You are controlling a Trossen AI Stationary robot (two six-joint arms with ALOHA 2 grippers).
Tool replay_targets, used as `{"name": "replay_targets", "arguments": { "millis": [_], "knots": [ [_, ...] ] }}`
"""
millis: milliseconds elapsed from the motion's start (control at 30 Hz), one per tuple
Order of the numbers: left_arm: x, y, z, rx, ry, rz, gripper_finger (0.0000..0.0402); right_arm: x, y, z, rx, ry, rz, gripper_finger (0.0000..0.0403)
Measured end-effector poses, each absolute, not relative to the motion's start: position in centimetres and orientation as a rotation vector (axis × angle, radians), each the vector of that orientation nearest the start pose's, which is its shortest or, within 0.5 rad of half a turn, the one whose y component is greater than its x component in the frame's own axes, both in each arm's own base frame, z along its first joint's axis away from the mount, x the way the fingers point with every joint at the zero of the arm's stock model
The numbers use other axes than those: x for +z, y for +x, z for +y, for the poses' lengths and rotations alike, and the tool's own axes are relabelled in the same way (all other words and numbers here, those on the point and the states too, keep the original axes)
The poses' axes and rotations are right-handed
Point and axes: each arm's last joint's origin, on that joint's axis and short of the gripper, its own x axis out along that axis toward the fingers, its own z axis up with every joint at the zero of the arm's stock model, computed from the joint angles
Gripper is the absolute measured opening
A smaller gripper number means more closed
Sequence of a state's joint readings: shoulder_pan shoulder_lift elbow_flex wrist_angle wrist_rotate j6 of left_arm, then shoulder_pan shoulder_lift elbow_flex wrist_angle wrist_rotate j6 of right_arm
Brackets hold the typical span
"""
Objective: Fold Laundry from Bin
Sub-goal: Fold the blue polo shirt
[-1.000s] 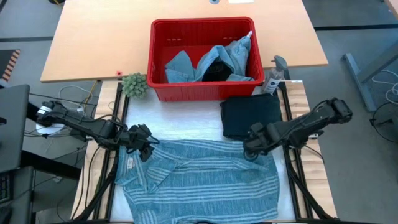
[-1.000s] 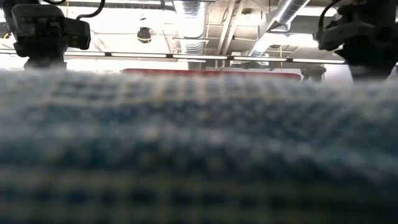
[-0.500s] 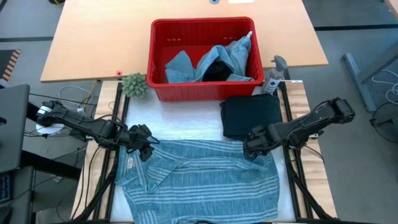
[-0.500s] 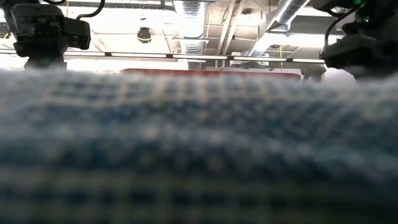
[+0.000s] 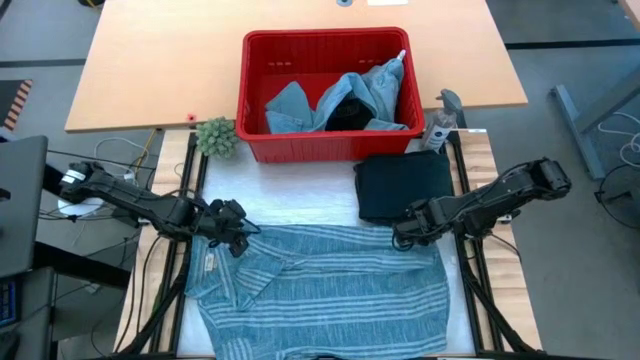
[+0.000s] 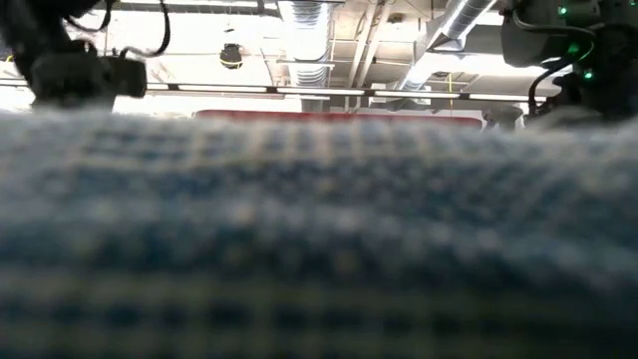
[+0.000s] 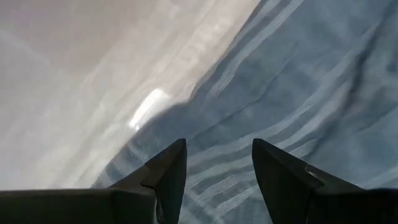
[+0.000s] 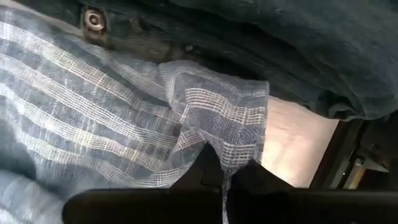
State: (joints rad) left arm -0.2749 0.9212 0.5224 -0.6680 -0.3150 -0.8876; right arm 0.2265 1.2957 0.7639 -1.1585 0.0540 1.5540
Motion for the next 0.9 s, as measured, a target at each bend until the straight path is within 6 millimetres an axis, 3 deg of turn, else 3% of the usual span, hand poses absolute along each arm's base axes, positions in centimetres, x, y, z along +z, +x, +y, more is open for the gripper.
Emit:
{"name": "replay_targets", "arguments": {
  "millis": [200,333,667,800,900],
  "knots": [
    [14.4,14.1,-3.2,0.504,-0.585,0.994,0.0171,19.0,16.7,3.9,-1.234,0.926,1.362,0.0022],
    [12.7,13.3,-3.1,0.527,-0.654,0.983,0.0171,19.1,16.2,3.8,-1.286,0.919,1.4,0.0027],
    [12.4,13.2,-3.0,0.527,-0.667,0.978,0.0171,19.6,15.9,4.5,-1.27,0.874,1.431,0.0136],
    [12.4,13.2,-3.0,0.529,-0.669,0.979,0.0171,21.3,16.1,5.1,-1.274,0.848,1.406,0.0176],
    [12.4,13.2,-3.0,0.53,-0.673,0.979,0.0171,23.4,17.2,6.1,-1.143,0.811,1.307,0.0186]
  ]
}}
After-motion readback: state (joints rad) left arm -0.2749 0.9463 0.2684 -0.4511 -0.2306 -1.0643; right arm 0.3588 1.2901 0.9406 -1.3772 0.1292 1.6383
